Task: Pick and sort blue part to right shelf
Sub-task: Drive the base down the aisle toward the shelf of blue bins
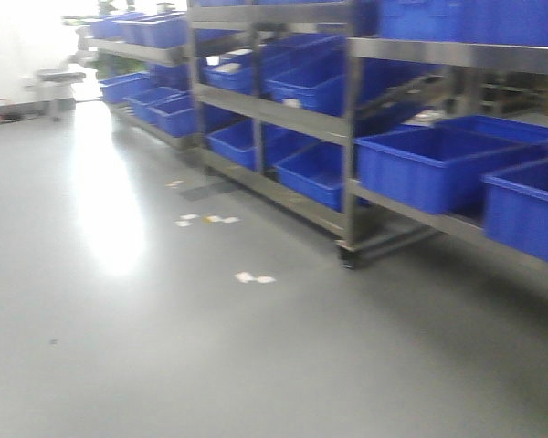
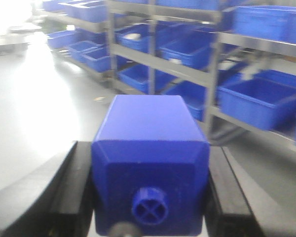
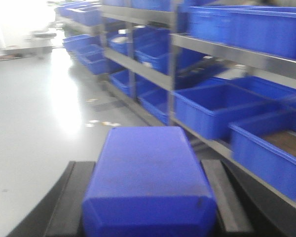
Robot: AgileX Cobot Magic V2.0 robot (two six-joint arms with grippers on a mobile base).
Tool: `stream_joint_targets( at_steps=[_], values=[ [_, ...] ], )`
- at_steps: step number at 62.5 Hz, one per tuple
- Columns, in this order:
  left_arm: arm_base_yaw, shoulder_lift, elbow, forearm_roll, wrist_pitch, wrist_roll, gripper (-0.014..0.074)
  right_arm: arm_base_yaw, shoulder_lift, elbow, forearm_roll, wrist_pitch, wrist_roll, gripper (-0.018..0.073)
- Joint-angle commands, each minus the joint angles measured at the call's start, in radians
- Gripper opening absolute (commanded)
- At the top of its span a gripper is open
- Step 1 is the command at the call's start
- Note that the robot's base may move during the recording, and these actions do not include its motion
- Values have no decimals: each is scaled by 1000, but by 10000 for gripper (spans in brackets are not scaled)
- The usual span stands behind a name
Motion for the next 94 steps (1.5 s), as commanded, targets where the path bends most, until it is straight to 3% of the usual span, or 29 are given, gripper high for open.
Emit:
stream_joint_targets(
  at_steps=[1,94],
  values=[
    [1,14,-30,-3,-88,1,386,-4,7,-30,-11,-94,-11,407],
    [1,14,-30,-3,-88,1,386,-4,7,-30,-11,-94,-11,407]
  ],
)
